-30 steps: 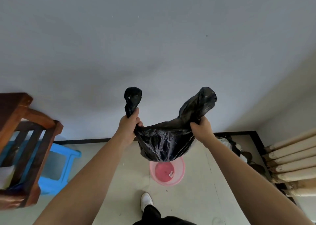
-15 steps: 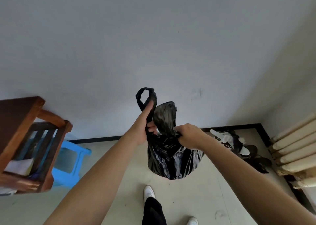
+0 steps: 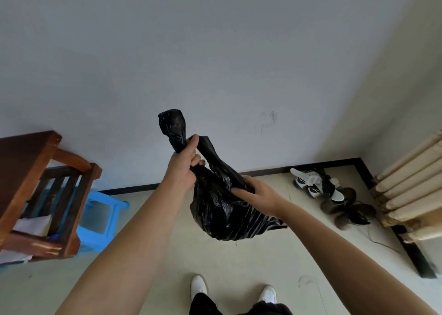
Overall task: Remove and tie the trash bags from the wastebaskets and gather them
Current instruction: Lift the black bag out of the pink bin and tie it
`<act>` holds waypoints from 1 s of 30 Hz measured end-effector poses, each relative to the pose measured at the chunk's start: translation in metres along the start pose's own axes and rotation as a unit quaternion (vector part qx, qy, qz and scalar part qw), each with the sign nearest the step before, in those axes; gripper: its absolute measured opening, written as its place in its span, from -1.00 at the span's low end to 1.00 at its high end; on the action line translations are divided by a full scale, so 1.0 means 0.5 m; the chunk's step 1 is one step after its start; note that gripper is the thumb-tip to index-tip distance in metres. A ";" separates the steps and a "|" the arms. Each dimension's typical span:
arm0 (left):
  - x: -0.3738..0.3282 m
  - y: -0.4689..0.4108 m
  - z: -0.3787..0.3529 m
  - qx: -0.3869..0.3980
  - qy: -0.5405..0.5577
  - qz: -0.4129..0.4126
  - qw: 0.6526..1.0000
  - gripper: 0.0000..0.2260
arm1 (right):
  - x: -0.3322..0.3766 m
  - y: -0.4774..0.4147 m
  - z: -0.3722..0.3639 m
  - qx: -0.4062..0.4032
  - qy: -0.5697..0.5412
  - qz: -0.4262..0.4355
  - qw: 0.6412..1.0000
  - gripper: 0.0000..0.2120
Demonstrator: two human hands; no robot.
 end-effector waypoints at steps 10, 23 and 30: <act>0.008 -0.004 0.045 0.100 -0.196 0.125 0.967 -0.55 | 0.077 -0.050 0.055 -0.139 0.085 0.052 0.985 -0.91; 0.030 0.045 0.051 0.220 -0.290 0.185 0.913 -0.61 | 0.106 -0.111 -0.054 0.079 0.223 0.001 0.972 -0.72; 0.028 0.060 0.049 0.268 -0.293 0.214 0.892 -0.62 | 0.095 -0.098 -0.016 0.009 -0.145 -0.084 0.986 -0.15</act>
Point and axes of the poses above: each hand's wrist, its own y-axis away from the middle knuckle, its own z-axis out of the back of the hand, x = y × z, the point moved 10 cm from there along -y, towards the middle knuckle, and after that the axes turned 10 degrees about z, right-handed, at the moved point
